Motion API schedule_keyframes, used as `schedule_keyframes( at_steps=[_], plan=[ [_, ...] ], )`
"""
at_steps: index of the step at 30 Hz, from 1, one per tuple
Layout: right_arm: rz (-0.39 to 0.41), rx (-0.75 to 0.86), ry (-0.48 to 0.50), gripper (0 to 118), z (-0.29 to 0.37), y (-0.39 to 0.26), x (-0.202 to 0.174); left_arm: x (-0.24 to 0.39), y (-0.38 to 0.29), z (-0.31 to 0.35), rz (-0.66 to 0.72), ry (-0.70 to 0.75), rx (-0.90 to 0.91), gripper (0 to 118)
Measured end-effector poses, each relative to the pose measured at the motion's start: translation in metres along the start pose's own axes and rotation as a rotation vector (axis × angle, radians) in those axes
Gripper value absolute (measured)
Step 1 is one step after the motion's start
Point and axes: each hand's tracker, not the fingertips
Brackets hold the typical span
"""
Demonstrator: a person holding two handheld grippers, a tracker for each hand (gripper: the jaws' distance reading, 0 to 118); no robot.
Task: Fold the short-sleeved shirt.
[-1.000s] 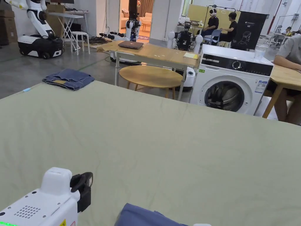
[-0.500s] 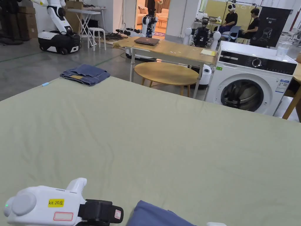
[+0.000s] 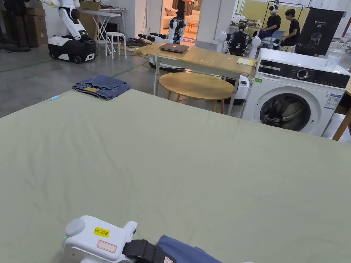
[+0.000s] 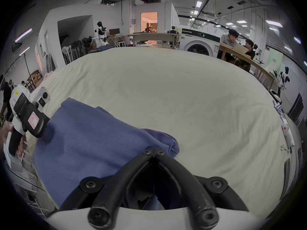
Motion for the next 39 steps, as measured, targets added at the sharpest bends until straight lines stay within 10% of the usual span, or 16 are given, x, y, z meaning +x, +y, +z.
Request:
schedule_keyframes(
  at_steps=[4, 11, 25, 39],
  plan=[
    [0.002, 0.001, -0.003, 0, 0.0, 0.0, -0.001, -0.002, 0.0, 0.001, 0.011, -0.04, 0.001, 71],
    [0.01, 0.012, -0.006, 0, 0.003, -0.003, -0.003, -0.016, 0.0, -0.039, 0.032, -0.012, 0.054, 18],
    [0.048, 0.162, 0.0, 0, 0.034, 0.013, -0.004, 0.008, 0.003, 0.002, -0.009, 0.062, 0.075, 14],
    [0.045, 0.44, 0.005, 0, 0.061, 0.081, -0.008, 0.054, 0.015, 0.224, -0.029, 0.358, 0.213, 14]
  ],
)
